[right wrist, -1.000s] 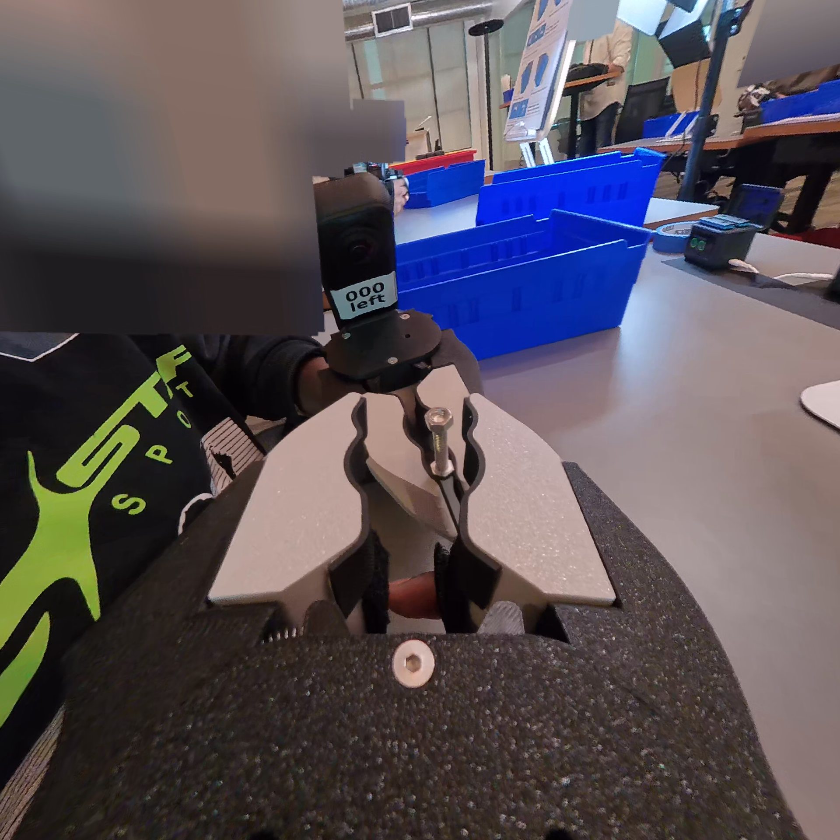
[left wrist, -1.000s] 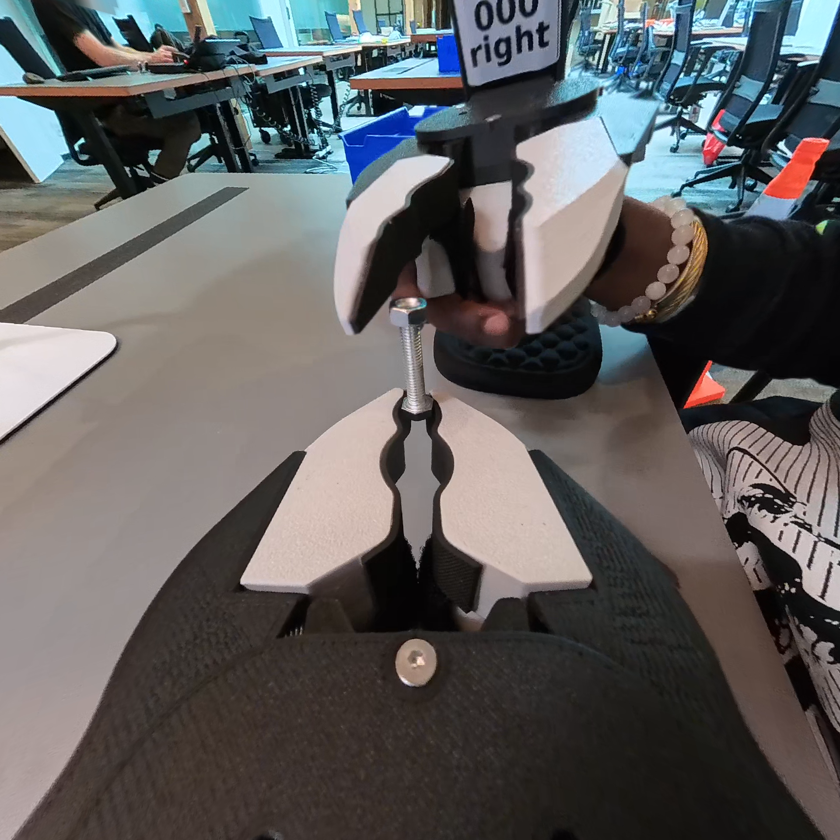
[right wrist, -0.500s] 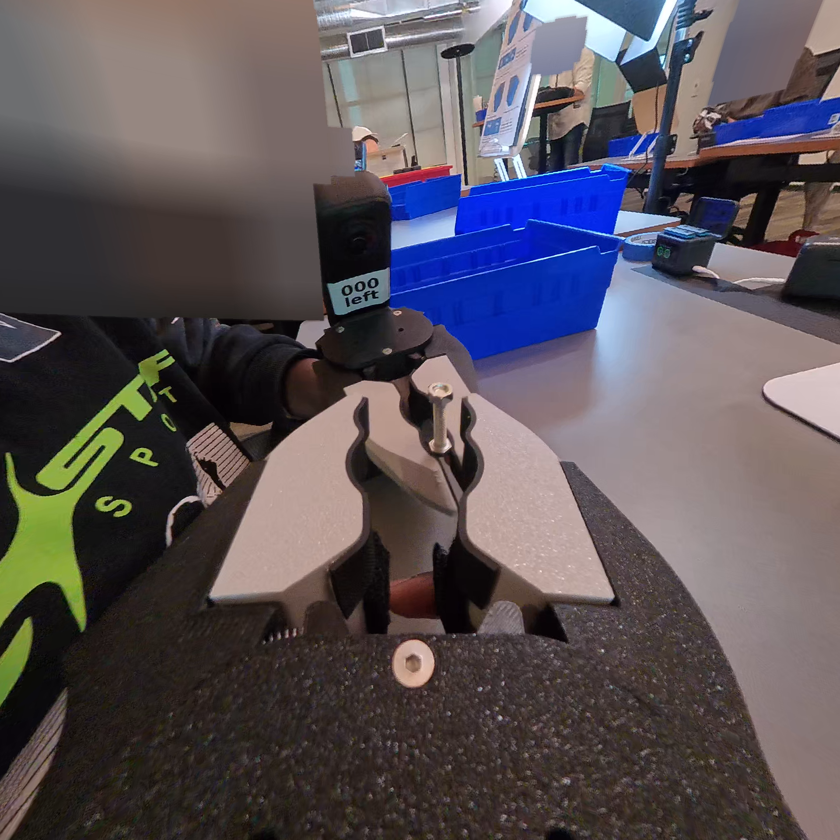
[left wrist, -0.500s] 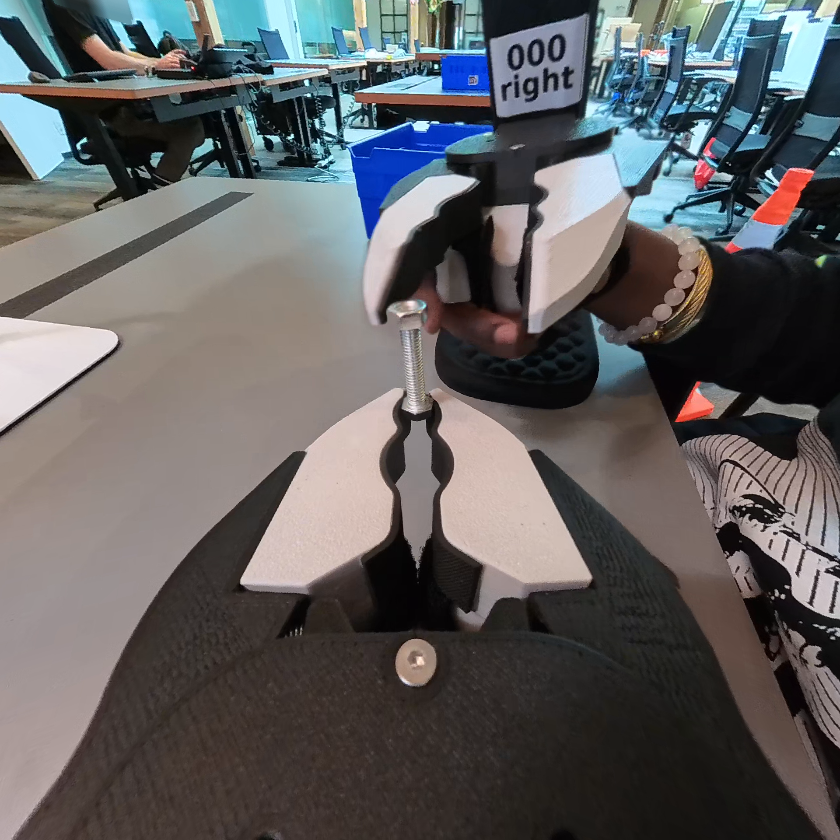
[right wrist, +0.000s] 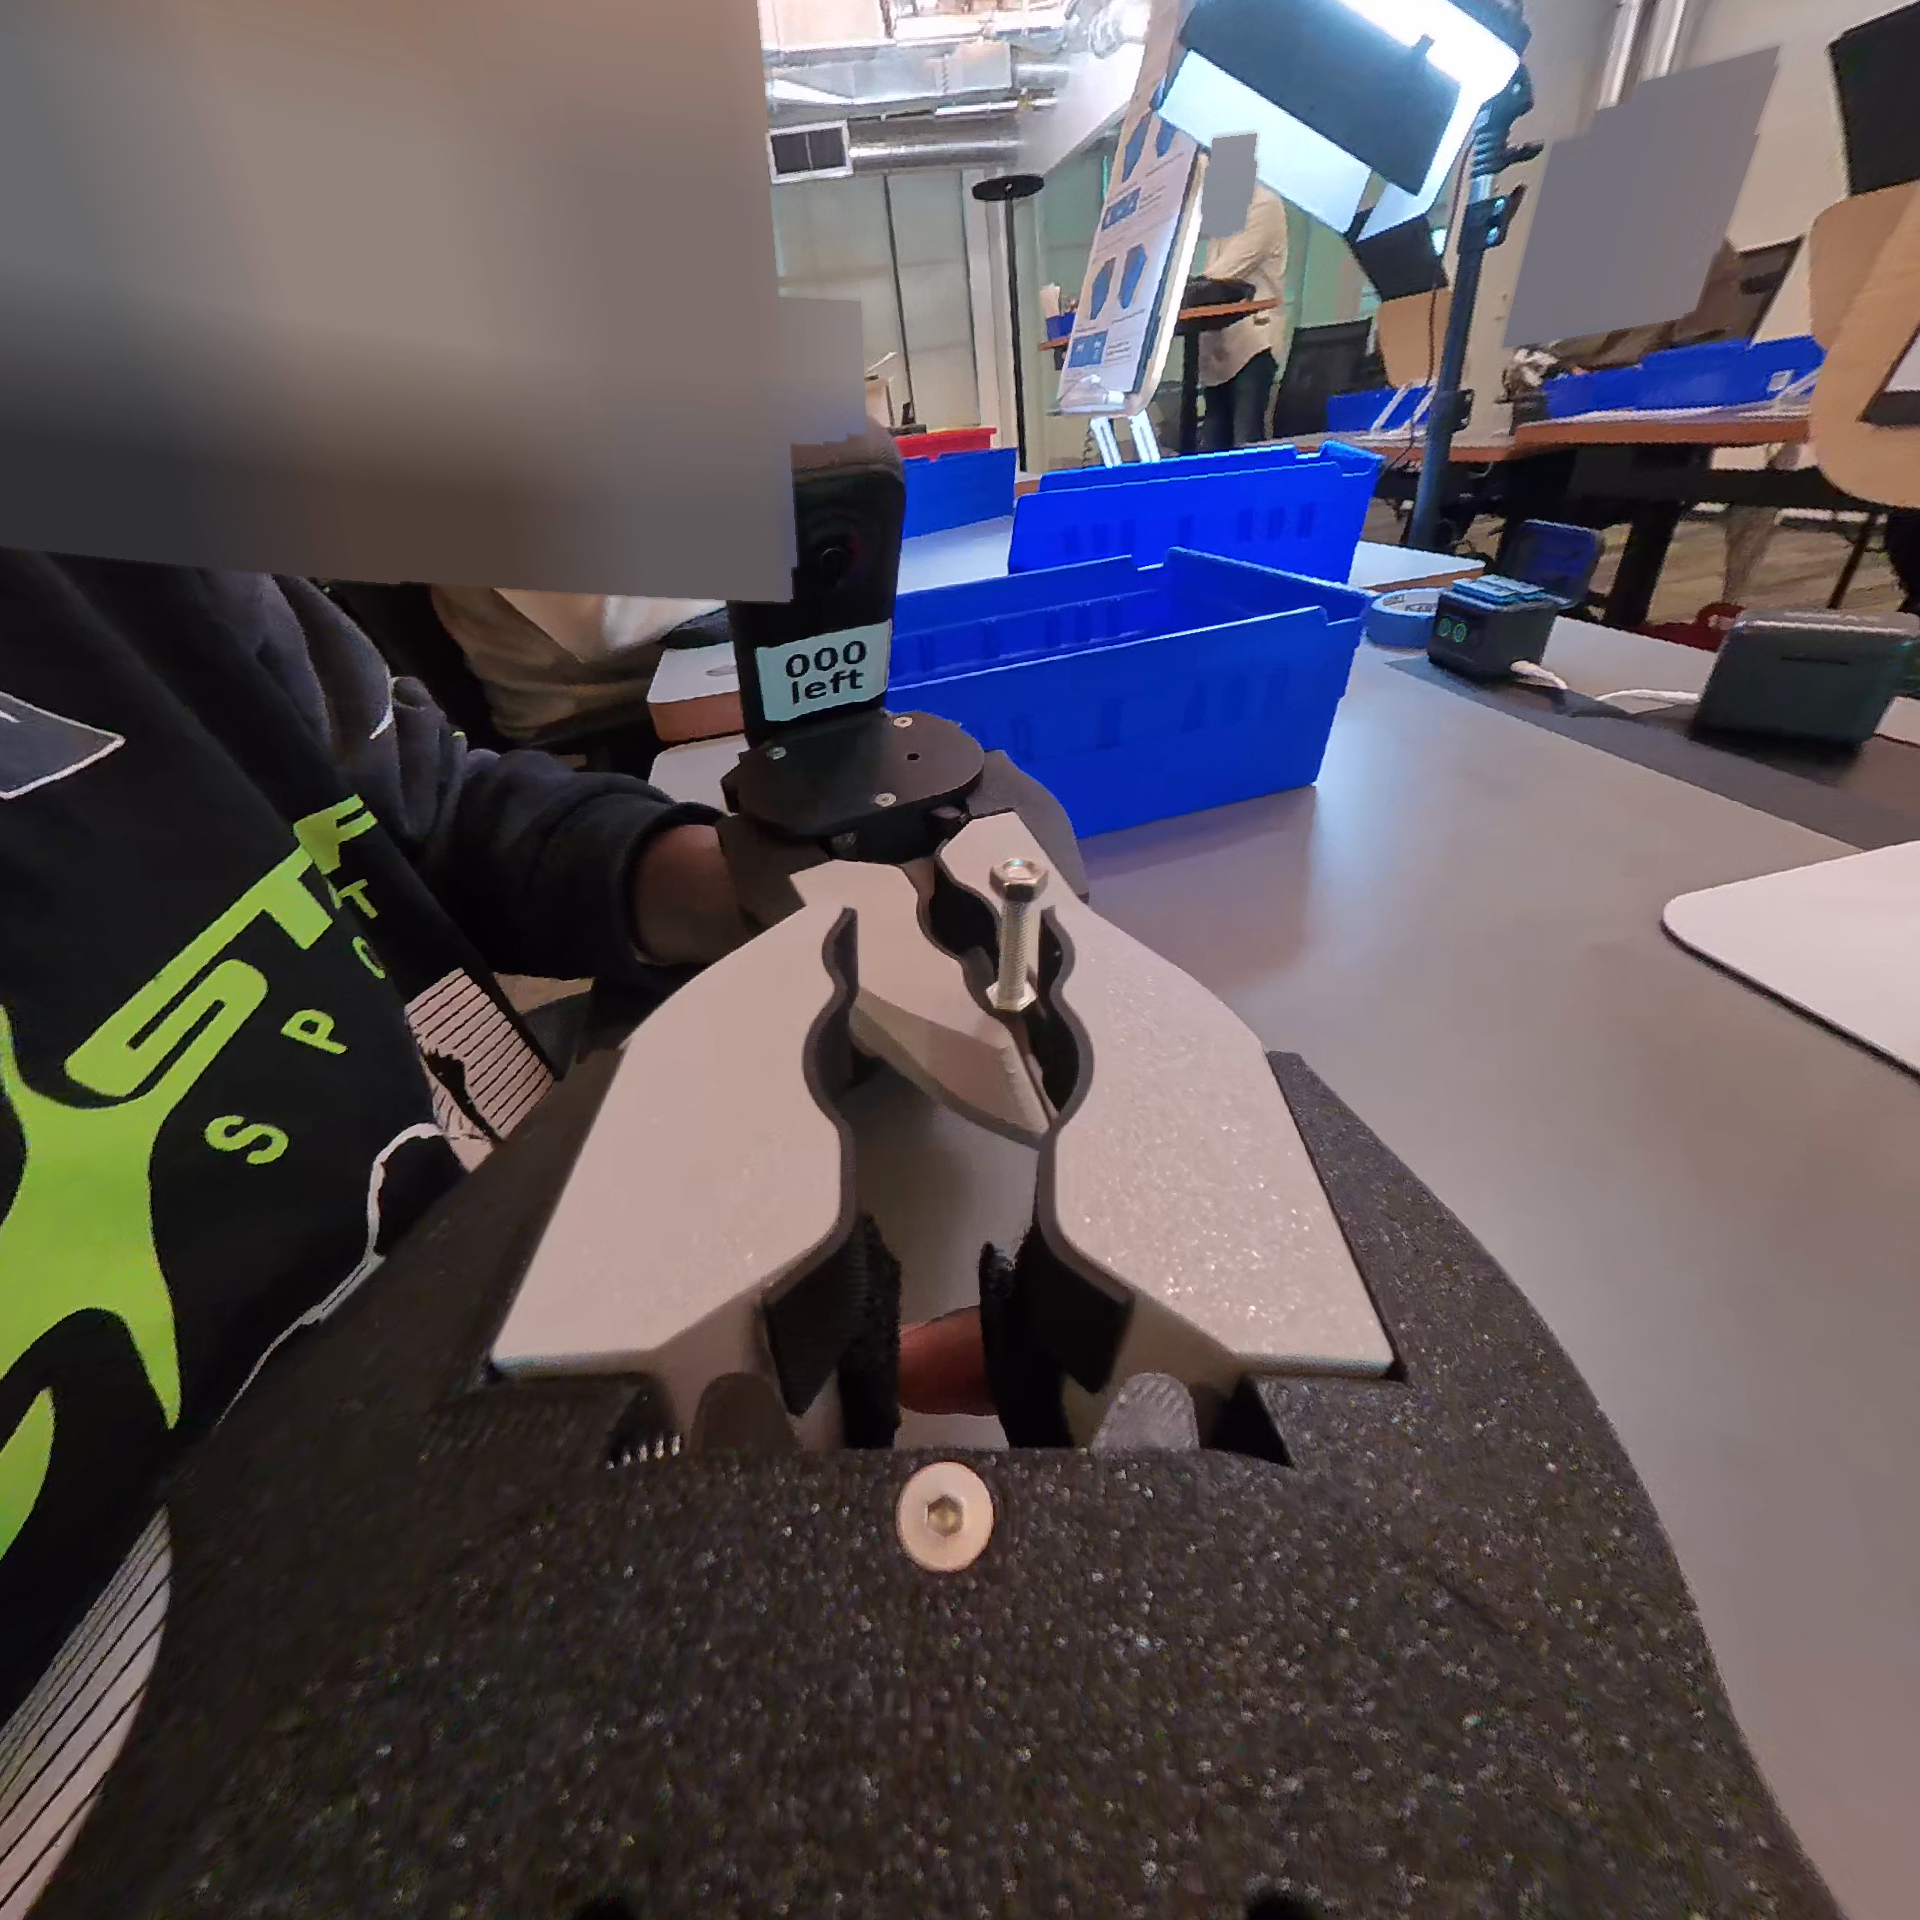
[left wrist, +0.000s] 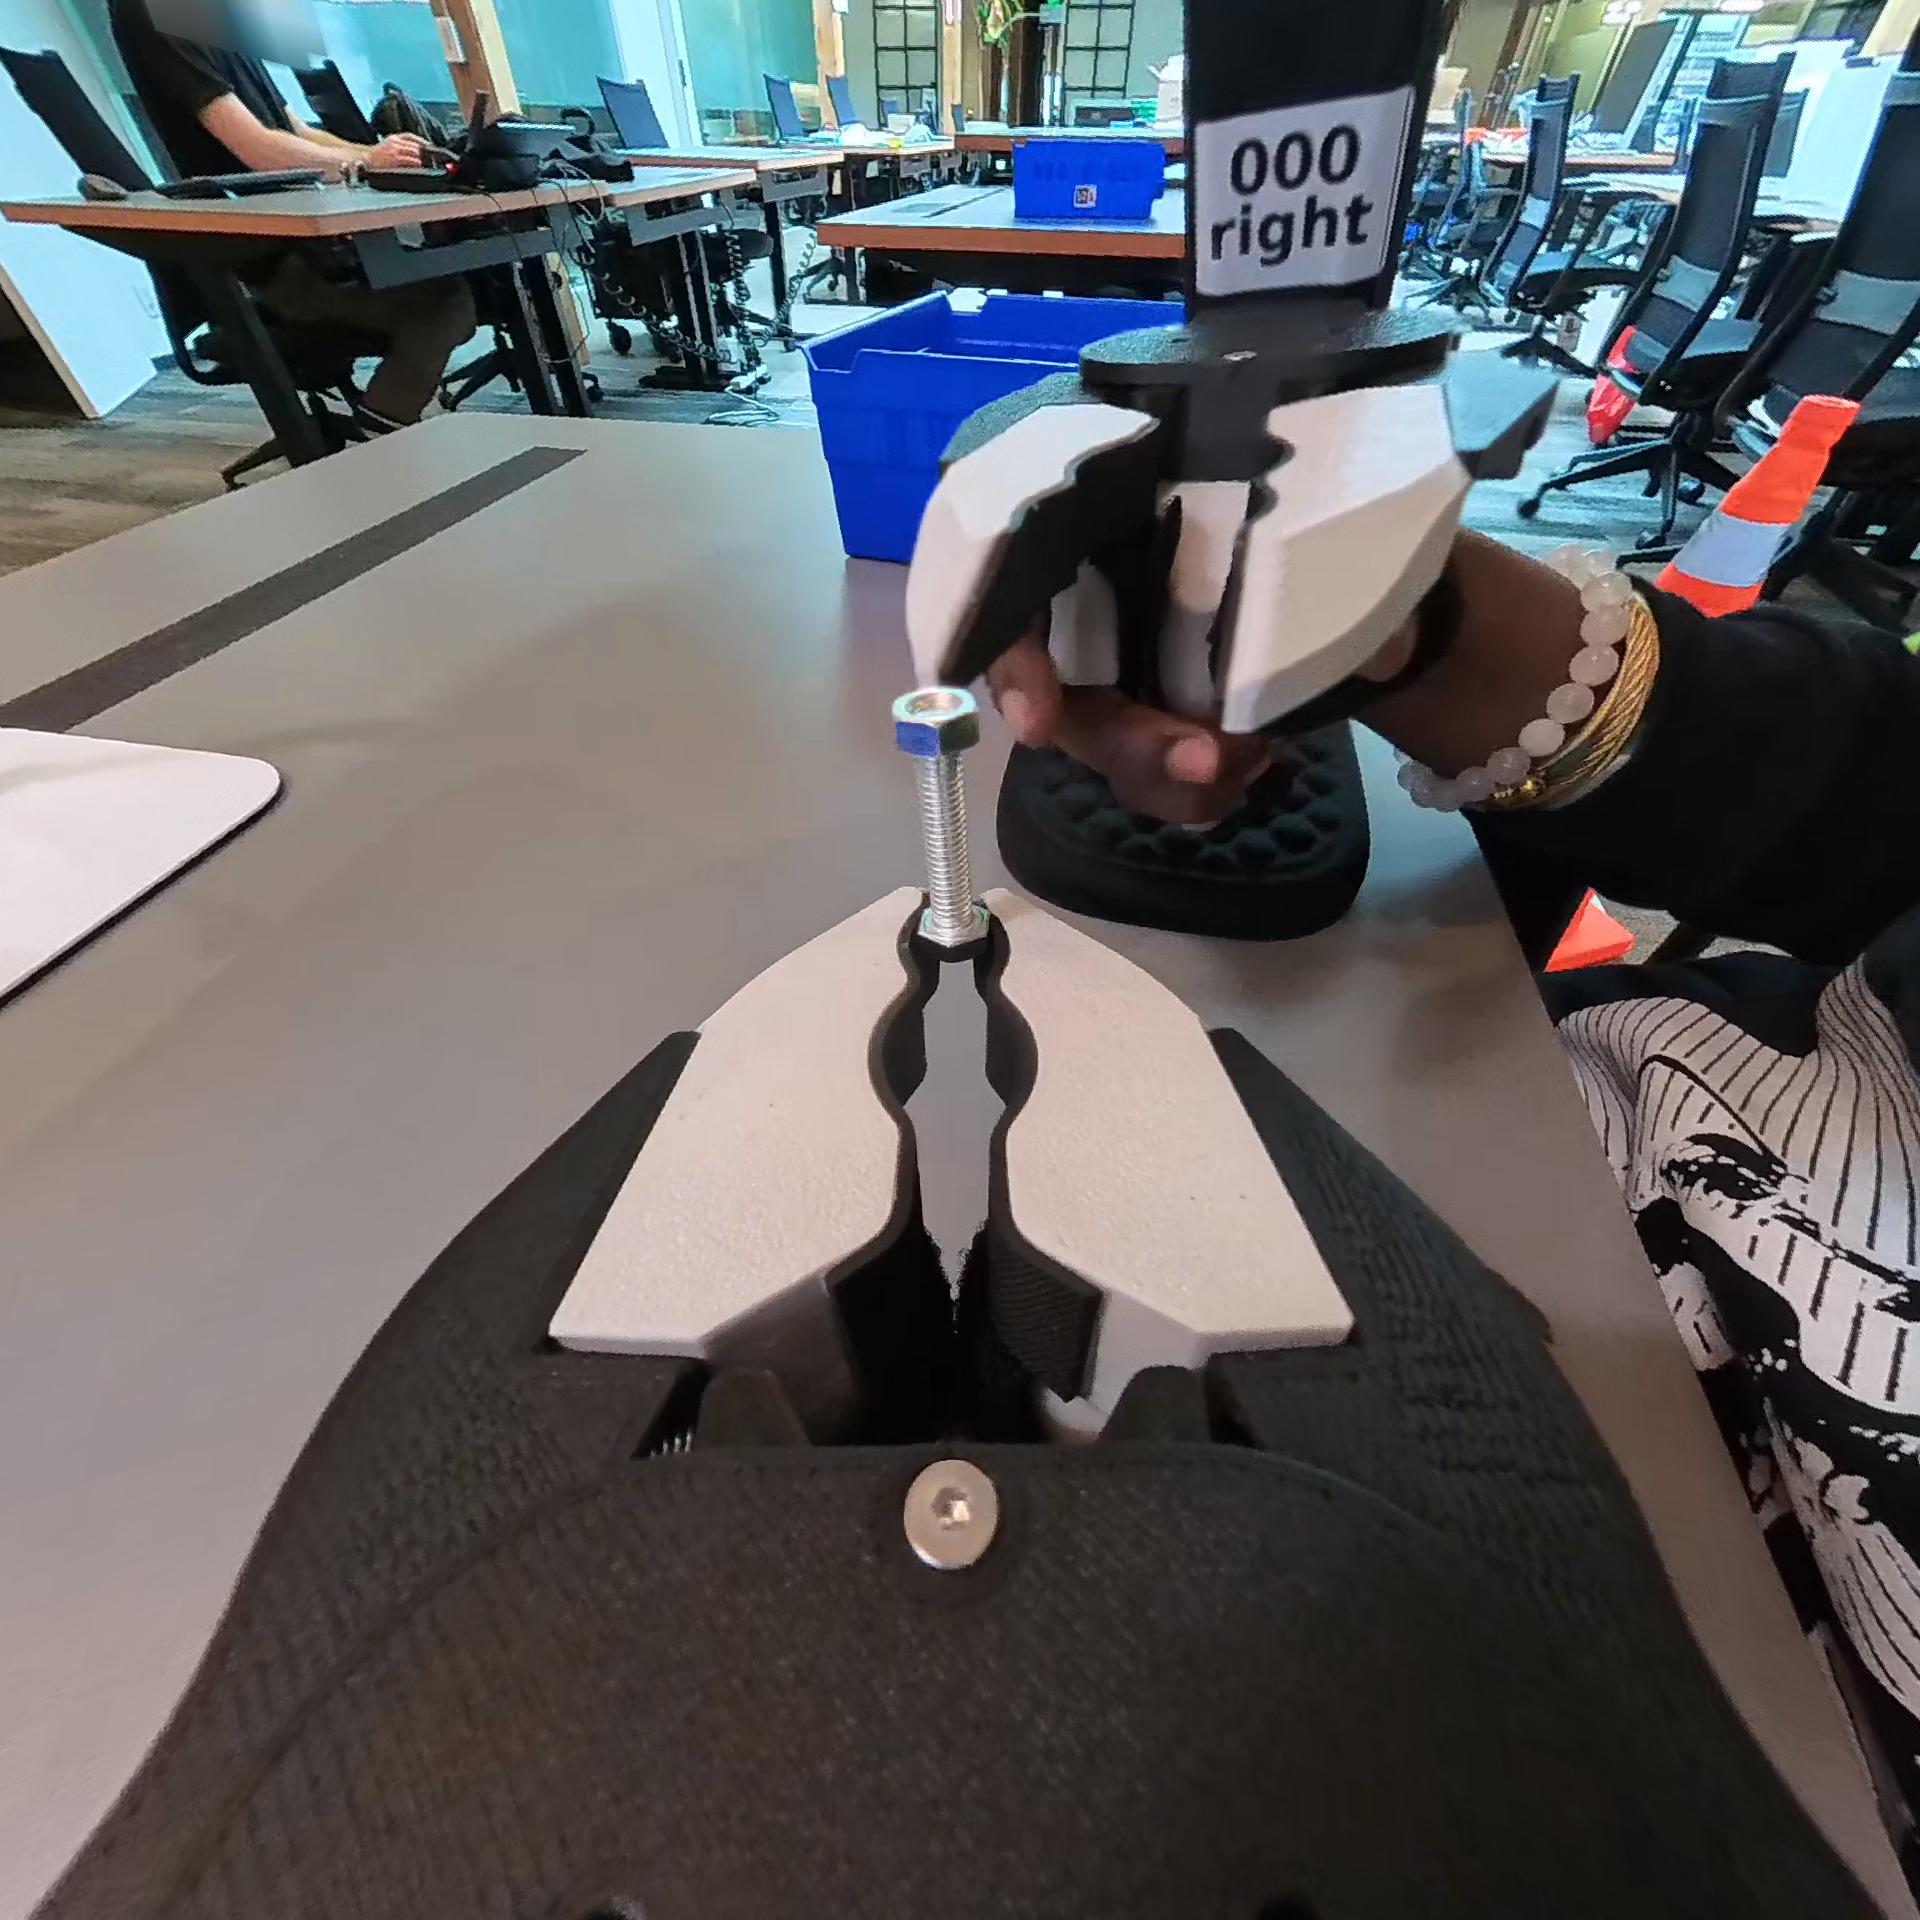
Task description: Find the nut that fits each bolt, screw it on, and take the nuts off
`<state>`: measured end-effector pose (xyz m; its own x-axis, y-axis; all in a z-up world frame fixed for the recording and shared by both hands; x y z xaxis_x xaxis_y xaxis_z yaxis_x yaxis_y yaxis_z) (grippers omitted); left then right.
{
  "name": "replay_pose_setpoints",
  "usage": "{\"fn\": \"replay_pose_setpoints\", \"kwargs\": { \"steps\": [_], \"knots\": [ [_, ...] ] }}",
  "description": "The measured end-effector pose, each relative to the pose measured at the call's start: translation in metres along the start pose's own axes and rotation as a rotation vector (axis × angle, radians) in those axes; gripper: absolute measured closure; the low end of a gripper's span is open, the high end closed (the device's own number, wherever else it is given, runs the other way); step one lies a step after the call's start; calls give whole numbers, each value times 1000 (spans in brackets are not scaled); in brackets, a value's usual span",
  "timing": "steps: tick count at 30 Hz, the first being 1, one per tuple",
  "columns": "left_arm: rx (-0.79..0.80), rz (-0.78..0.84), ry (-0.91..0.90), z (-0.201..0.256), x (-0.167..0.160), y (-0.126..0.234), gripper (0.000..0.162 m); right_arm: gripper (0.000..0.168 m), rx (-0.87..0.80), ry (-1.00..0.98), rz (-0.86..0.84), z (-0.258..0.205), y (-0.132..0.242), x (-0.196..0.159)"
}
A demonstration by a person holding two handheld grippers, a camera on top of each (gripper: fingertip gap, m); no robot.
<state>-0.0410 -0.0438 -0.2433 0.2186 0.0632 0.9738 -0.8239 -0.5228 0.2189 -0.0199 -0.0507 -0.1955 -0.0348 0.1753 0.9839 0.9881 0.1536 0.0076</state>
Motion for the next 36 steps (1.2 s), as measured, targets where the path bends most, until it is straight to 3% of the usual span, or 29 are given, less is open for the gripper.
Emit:
{"fn": "replay_pose_setpoints", "kwargs": {
  "steps": [8, 13, 19, 26, 30, 36],
  "knots": [
    [-15, -10, -9, 3, -2, -1, 156, 120, -2, 73, -28, -1, -26, -5],
    [11, -5, 3, -2, -1, 0, 156, 123, -28, 94, -16, -2, -17, -5],
    [6, 4, 11, -2, 0, 1, 156, 138, -62, 81, 64, 3, -3, 1],
    [-26, -14, -20, 4, -3, -2, 156, 120, -70, 135, 3, 1, -26, -9],
    [5, -11, 0, -2, -3, 0, 156, 123, -74, 143, 5, -2, -21, -9],
    [10, 2, 19, -4, -1, 1, 156, 142, -84, 122, 82, 0, -3, -2]
  ]
}}
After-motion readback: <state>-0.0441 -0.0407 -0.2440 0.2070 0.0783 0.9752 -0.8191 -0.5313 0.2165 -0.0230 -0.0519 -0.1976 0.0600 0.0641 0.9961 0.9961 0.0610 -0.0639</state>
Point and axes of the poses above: each gripper's, where its closed fingertips meet, y back along the fingers, x out of its top, z = x × y across the jaws, the point moved 2 cm from there along y, back along the fingers, and after that the axes turned 4 degrees about -y, right-handed, at the moved point
